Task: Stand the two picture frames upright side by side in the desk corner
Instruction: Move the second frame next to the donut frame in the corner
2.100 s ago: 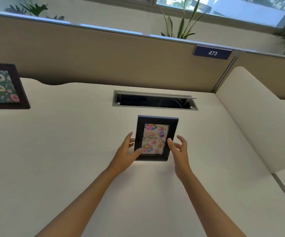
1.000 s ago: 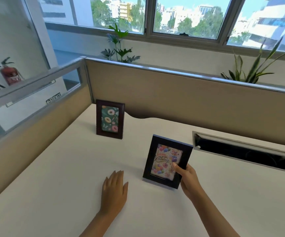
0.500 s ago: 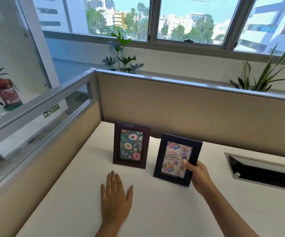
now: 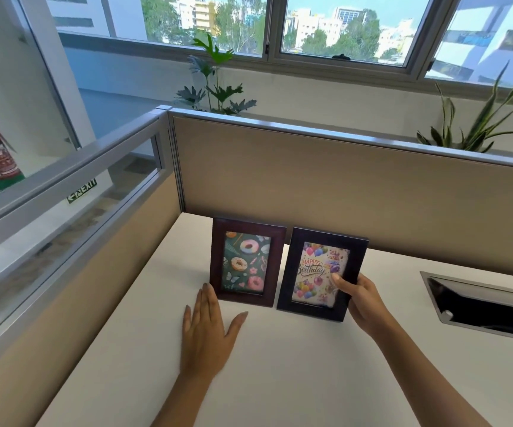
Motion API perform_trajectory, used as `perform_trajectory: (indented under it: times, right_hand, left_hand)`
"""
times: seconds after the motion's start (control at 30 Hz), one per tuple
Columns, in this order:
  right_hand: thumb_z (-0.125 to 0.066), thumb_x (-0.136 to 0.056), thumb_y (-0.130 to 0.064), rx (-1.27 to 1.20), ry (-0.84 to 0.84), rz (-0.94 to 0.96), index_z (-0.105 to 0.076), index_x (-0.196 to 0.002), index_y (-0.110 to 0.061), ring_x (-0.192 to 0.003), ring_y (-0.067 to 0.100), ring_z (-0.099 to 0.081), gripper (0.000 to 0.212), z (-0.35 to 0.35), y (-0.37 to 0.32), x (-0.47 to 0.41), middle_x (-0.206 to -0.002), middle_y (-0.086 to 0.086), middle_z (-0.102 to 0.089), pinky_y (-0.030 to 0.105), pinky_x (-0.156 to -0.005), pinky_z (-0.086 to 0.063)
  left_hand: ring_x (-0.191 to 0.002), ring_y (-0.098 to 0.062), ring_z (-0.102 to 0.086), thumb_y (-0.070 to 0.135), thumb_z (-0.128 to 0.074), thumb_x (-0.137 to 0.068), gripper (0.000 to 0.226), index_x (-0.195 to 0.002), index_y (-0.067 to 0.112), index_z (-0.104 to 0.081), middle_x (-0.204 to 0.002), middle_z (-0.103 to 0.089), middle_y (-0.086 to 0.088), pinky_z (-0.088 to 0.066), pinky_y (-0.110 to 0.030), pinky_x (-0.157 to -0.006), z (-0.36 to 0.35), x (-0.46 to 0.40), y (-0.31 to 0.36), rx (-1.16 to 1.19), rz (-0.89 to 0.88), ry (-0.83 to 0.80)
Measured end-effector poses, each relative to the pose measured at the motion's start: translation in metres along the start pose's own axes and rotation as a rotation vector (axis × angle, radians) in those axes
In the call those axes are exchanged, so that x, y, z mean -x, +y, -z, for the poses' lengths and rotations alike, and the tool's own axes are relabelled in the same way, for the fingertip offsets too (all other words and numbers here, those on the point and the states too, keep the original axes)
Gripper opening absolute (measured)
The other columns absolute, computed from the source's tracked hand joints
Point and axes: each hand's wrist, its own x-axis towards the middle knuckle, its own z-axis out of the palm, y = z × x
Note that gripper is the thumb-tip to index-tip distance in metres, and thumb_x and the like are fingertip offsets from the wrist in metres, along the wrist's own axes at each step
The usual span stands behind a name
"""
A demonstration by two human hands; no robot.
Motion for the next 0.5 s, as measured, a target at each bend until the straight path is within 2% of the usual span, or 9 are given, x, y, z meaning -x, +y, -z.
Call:
perform_trajectory:
  times: [0.5]
  right_hand:
    - [-0.056,-0.090,-0.006,0.032,-0.025,0.013,-0.058,-0.107,-0.017,-0.103,0.023,-0.063,0.020,-0.0020,-0.0006,-0.0005,-0.111,0.005,-0.066,0.036,-0.079,-0.054]
  left_hand:
    - [-0.143,-0.021,-0.016,0.078,-0.003,-0.079,0.097,-0.148,0.009,-0.003,-0.157,-0.013,-0.007,-0.007,-0.038,-0.112,0.0010,-0.0008,0.0020,0.000,0.022,-0.008]
